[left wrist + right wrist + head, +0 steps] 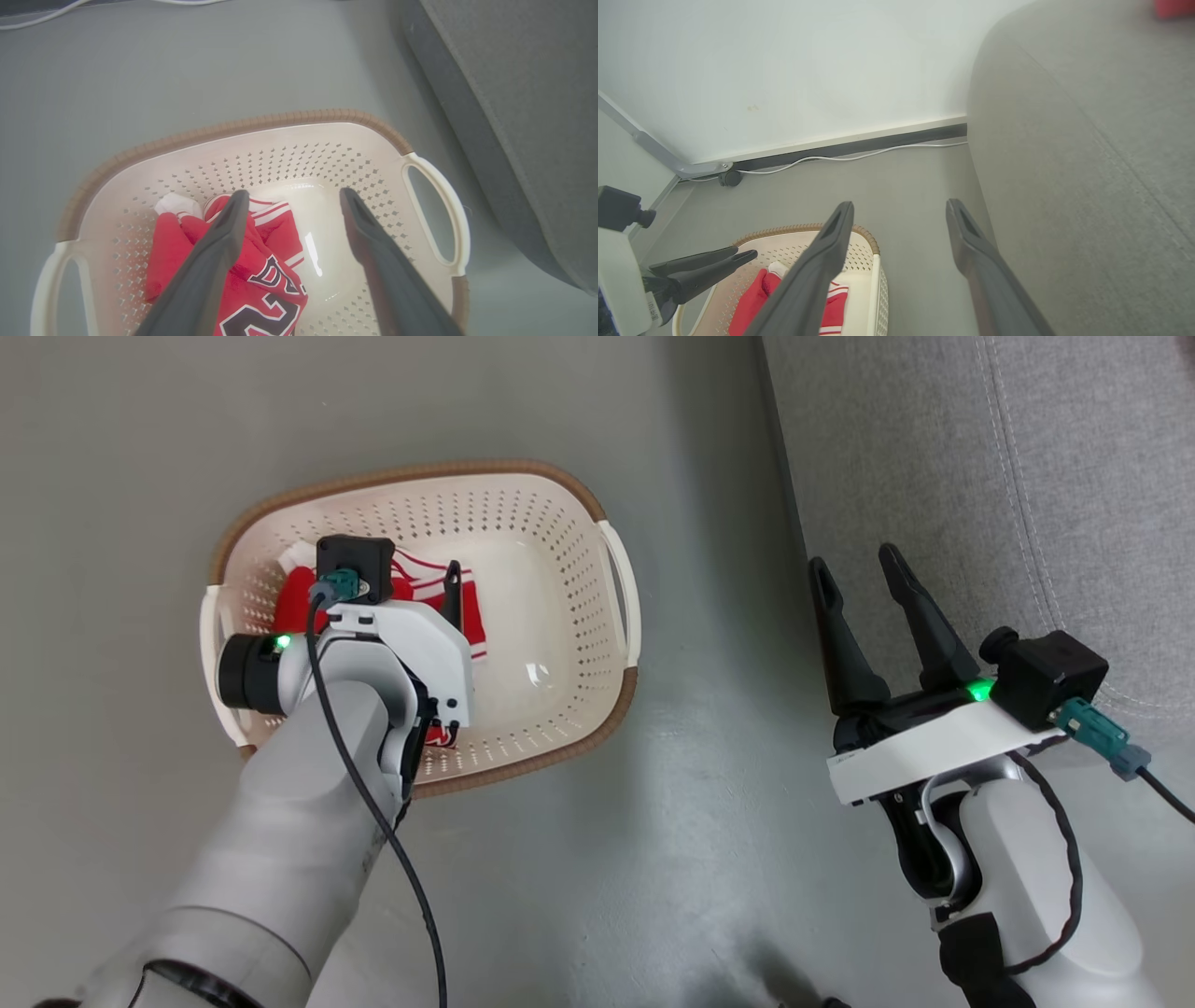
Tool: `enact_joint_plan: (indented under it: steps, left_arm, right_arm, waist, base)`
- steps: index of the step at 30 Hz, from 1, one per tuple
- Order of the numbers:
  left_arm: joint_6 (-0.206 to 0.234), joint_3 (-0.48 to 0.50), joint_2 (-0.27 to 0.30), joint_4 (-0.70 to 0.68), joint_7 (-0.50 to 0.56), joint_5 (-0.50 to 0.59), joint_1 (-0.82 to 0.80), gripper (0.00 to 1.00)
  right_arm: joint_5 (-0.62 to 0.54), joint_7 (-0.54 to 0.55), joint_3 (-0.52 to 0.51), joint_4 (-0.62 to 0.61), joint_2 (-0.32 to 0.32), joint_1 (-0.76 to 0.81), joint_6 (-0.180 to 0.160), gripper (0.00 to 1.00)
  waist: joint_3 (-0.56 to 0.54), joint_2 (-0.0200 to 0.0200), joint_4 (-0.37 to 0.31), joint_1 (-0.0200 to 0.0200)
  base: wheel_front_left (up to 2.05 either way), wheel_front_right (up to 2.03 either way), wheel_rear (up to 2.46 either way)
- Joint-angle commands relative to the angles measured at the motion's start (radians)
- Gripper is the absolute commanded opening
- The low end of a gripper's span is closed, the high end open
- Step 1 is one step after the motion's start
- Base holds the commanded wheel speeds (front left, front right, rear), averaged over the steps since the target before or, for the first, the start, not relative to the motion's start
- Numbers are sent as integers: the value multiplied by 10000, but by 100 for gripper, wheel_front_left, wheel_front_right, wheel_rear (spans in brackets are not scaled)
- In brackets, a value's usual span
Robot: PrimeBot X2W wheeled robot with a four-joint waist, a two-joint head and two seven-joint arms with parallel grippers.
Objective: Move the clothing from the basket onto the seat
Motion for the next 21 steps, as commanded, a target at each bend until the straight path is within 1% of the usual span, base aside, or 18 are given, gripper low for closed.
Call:
enact_joint_plan:
  steps: [1, 5, 9, 16, 17, 21]
  left_arm:
    - [100, -76, 114, 146, 108, 139, -443, 100]
    - [21, -802, 114, 859, 584, 677, -987, 100]
    - [15, -1204, 126, 1327, 1059, 975, -1372, 100]
    - [-73, -2283, 613, 1672, 1822, 1944, -1786, 100]
    - [-73, -2283, 613, 1672, 1822, 1944, -1786, 100]
    - [-164, -3030, 919, 1733, 2086, 2638, -2027, 100]
  right_arm:
    - [135, -61, 243, -299, 45, -13, 29, 100]
    - [287, -61, 388, -394, 46, -151, 29, 100]
    - [413, -61, 456, -467, 46, -228, 29, 100]
    - [582, -61, 512, -574, 46, -308, 29, 100]
    - [582, -61, 512, -574, 46, -308, 29, 100]
    - [686, -61, 561, -645, 46, -378, 29, 100]
  waist:
    - [241, 0, -143, 0]
    - [550, 0, -273, 0]
    - [835, 0, -374, 0]
    - [1362, 0, -512, 0]
    - [1362, 0, -512, 0]
    - [1656, 0, -555, 0]
  base:
    - [0, 0, 0]
    - [0, 0, 0]
    - [0, 0, 0]
    - [0, 0, 0]
    - [0, 0, 0]
    - [0, 0, 0]
